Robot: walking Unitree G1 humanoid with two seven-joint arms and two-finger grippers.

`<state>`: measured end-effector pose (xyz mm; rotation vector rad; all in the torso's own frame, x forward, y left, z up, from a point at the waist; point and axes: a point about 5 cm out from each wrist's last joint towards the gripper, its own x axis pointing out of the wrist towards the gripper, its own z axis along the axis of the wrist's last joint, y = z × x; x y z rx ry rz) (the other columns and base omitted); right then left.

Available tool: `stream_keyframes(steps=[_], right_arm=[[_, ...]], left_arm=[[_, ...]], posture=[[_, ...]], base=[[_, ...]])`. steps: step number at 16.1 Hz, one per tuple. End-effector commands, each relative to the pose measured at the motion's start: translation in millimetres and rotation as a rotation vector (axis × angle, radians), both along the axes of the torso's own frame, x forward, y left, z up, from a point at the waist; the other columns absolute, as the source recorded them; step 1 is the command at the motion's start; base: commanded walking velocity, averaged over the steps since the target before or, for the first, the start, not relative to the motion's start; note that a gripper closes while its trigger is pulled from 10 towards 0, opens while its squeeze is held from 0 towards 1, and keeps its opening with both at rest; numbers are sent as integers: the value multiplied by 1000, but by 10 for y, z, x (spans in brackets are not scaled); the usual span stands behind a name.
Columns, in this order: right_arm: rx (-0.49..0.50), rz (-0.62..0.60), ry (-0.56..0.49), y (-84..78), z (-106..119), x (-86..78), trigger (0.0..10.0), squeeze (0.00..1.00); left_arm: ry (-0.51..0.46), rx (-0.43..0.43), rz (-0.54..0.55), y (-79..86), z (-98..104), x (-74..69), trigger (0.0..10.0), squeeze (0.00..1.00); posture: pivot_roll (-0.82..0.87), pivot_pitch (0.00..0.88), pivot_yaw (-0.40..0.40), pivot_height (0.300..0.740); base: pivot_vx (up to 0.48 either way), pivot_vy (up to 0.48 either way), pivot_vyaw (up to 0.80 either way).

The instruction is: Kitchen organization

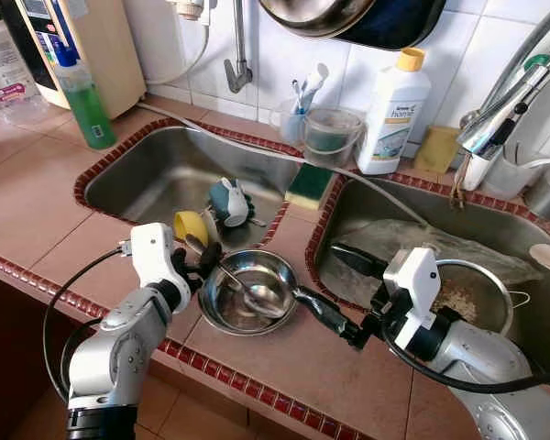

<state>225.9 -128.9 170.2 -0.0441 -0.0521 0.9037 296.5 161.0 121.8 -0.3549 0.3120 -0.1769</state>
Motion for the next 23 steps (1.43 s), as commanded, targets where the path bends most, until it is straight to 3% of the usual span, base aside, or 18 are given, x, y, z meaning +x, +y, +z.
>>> stream_keyframes(steps=[1, 7, 18, 19, 20, 21, 23], right_arm=[[-5, 16, -14, 10, 52, -5, 10000, 0], [-15, 20, -15, 22, 41, 22, 10000, 0], [-25, 34, -12, 39, 36, 0, 10000, 0], [-26, 32, -13, 37, 36, 0, 10000, 0], [-27, 31, -15, 34, 37, -1, 10000, 0], [-27, 30, -16, 37, 37, 4, 10000, 0], [-27, 31, -16, 40, 36, 3, 10000, 0]], left_arm=[[-5, -10, 17, 50, 48, 23, 10000, 0], [-18, -152, 48, 127, 137, 51, 10000, 0], [0, -262, -56, -113, 139, 50, 10000, 0], [-13, -275, -64, -124, 154, 50, 5882, 0], [-14, -283, -65, -128, 161, 50, 3725, 0], [-30, -290, -68, -121, 184, 51, 0, 0], [-28, -288, -71, -120, 186, 54, 0, 0]], posture=[[-192, 88, 6, 740], [-187, 90, 4, 740], [-199, 84, 18, 740], [-201, 83, 20, 740], [-201, 83, 20, 740], [-201, 78, 24, 740], [-202, 76, 25, 740]], base=[[0, 0, 0], [0, 0, 0], [0, 0, 0], [0, 0, 0], [0, 0, 0], [0, 0, 0], [0, 0, 0]])
